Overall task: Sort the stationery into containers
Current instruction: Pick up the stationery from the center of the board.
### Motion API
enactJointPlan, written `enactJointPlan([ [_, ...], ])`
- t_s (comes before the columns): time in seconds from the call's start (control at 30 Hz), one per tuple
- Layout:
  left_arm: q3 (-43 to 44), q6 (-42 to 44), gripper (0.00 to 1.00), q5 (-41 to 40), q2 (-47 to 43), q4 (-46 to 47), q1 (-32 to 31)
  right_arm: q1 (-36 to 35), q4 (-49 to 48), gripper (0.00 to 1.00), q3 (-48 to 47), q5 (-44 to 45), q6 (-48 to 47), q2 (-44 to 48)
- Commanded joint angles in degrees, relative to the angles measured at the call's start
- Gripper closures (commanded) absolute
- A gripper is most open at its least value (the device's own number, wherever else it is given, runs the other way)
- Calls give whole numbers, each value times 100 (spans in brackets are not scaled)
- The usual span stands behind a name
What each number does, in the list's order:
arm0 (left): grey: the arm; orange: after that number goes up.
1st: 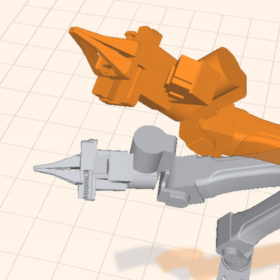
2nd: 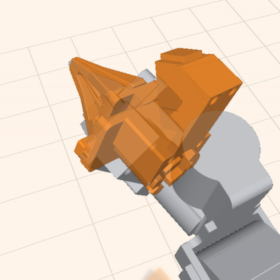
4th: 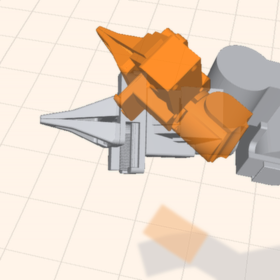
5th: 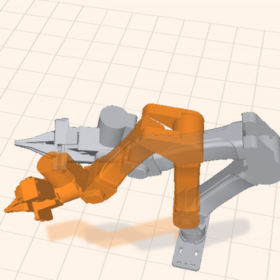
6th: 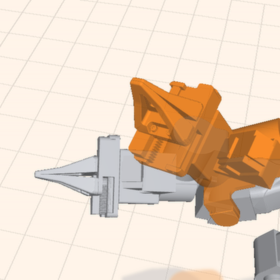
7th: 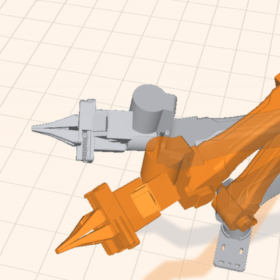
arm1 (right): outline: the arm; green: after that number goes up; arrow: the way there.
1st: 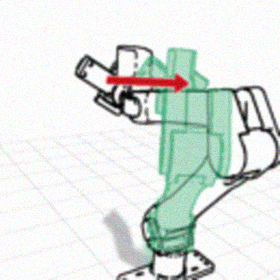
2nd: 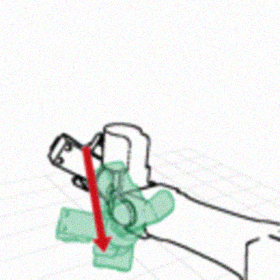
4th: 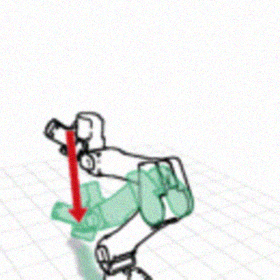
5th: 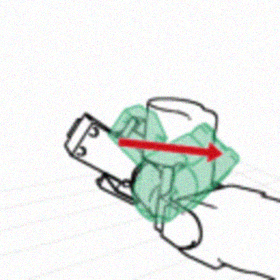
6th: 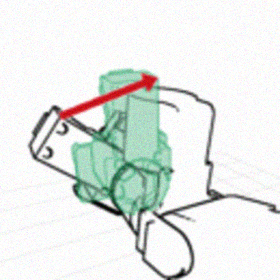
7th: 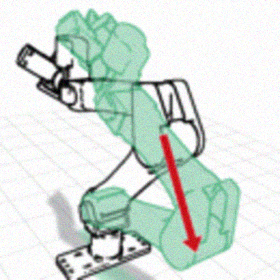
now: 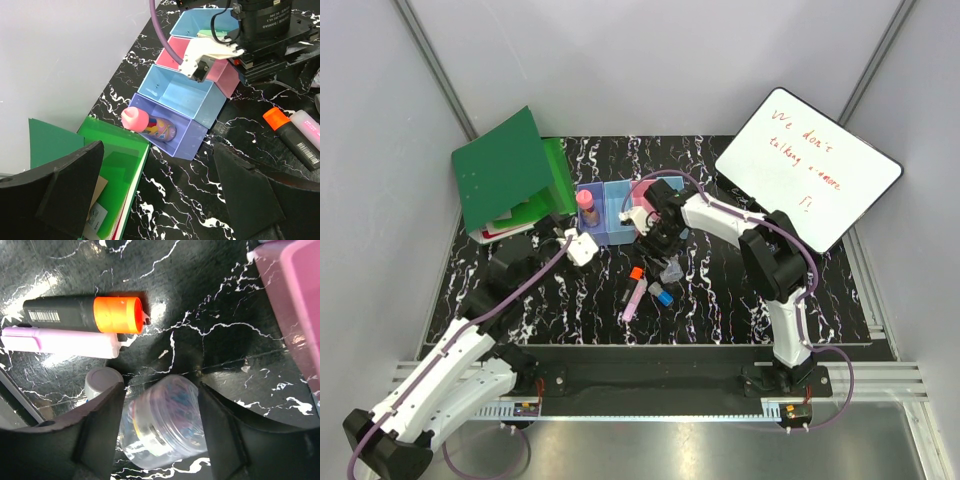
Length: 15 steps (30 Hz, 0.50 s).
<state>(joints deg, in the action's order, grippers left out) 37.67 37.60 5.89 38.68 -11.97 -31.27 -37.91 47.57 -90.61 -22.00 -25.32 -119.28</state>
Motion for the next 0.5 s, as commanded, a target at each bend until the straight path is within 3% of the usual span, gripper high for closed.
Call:
enactJointPlan([
  [0.0,-41,10,1,184,-18,361,-20,-59,-99,29,-247,108,1,10],
  [0.27,-14,-43,1,246,105,537,-20,-59,-117,15,-124,723,-70,397],
  [0.47,-40,-104,1,351,140,652,-20,-59,-152,14,104,837,45,626],
])
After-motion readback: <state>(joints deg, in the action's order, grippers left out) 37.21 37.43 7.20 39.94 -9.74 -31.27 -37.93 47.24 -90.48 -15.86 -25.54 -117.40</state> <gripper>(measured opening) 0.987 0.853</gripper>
